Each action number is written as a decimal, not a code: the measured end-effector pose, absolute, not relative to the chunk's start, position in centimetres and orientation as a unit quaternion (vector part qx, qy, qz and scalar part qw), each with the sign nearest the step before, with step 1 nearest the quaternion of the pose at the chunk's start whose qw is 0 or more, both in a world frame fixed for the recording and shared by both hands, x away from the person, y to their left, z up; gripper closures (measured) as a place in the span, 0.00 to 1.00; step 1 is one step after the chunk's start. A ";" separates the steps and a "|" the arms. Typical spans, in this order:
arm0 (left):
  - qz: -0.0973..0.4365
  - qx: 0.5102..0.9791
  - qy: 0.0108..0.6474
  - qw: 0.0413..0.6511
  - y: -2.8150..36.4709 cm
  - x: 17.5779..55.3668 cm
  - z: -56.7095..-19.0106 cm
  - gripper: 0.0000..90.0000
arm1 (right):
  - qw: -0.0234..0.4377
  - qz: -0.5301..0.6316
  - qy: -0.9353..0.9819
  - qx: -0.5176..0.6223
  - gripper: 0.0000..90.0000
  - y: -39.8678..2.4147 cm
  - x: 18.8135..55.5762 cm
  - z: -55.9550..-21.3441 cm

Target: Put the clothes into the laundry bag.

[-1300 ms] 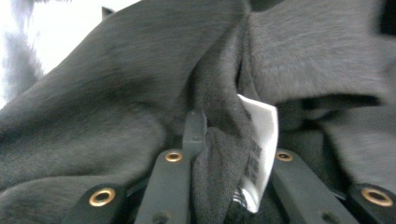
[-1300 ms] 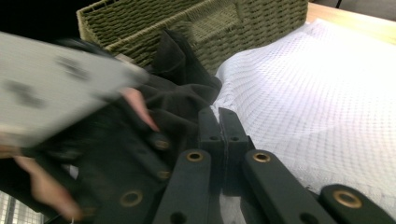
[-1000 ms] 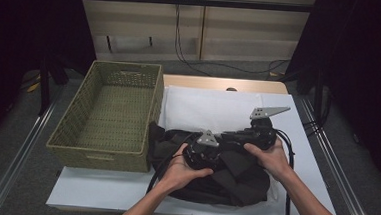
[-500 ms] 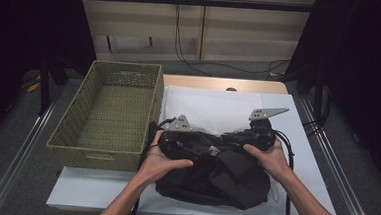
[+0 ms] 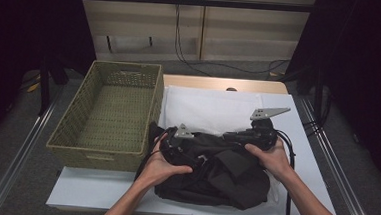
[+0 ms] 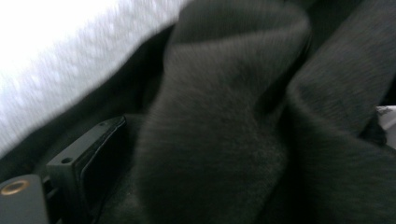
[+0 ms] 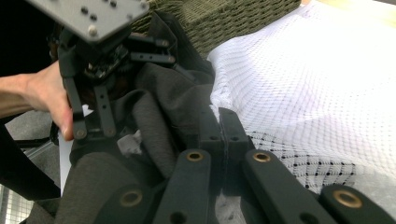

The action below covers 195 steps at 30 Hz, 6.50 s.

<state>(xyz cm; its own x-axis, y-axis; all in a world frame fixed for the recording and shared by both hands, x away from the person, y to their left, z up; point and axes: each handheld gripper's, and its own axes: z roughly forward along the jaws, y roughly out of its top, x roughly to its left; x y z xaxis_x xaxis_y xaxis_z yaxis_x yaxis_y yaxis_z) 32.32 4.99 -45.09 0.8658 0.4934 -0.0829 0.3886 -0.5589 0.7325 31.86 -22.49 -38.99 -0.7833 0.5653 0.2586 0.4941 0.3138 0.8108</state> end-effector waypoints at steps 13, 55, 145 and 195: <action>0.008 0.866 0.228 0.444 5.6 31.8 -43.6 0.87 | 0.041 0.483 0.807 0.336 1.00 -22.2 32.0 -39.3; 0.007 0.864 0.202 0.461 0.0 32.2 -43.4 0.43 | 0.039 0.486 0.804 0.340 1.00 -21.8 31.2 -39.7; 0.013 0.843 0.244 0.479 -2.9 34.3 -44.2 0.81 | 0.037 0.504 0.788 0.352 1.00 -23.9 30.8 -38.4; 0.035 0.844 0.212 0.492 5.1 30.3 -41.0 0.93 | 0.041 0.494 0.792 0.357 1.00 -23.7 31.4 -39.1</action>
